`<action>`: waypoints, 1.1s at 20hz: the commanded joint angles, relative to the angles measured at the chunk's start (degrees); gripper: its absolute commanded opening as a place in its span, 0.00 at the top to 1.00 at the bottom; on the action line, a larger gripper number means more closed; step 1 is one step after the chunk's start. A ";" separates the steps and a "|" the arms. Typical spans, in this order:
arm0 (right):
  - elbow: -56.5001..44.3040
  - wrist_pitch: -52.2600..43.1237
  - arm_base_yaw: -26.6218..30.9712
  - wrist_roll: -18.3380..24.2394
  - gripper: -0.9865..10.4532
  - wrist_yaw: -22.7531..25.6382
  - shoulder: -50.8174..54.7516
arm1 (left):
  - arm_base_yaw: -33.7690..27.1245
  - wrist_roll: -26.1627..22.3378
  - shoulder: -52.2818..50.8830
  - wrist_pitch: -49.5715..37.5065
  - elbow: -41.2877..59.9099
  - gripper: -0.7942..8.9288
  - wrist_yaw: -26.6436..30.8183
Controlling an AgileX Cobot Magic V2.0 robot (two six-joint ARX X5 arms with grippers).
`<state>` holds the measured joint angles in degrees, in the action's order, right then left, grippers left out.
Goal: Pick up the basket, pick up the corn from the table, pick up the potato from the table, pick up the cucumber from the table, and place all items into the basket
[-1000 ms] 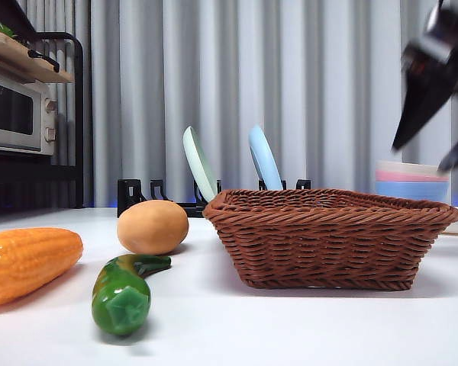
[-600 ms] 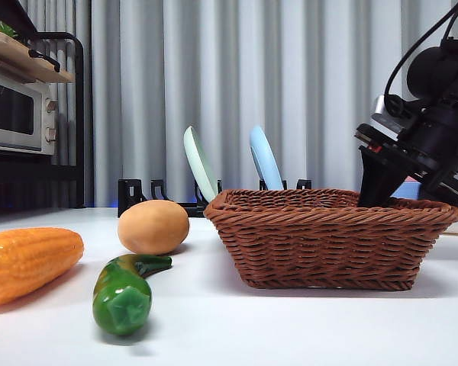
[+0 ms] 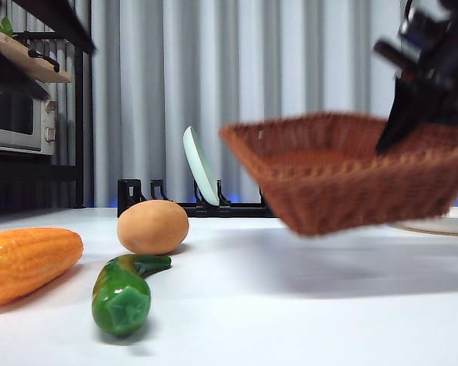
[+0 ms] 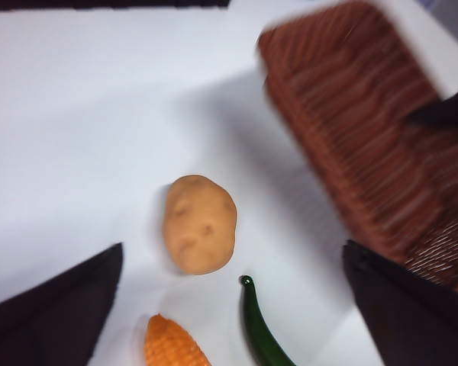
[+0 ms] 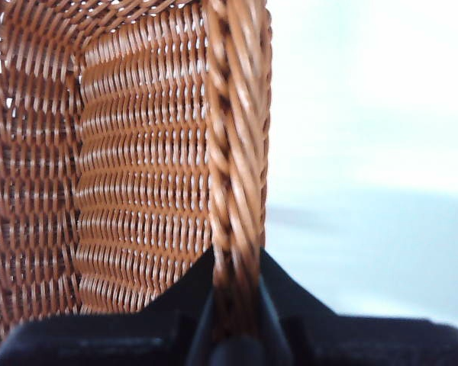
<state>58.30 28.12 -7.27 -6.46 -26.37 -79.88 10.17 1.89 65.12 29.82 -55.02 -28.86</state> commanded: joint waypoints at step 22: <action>0.17 5.64 0.52 -3.13 0.92 -0.46 18.32 | 15.37 -9.86 34.88 -8.76 -9.22 0.61 17.86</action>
<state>58.30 34.70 -6.74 -8.40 -26.37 -61.95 25.32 -7.49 99.50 21.30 -64.20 -11.03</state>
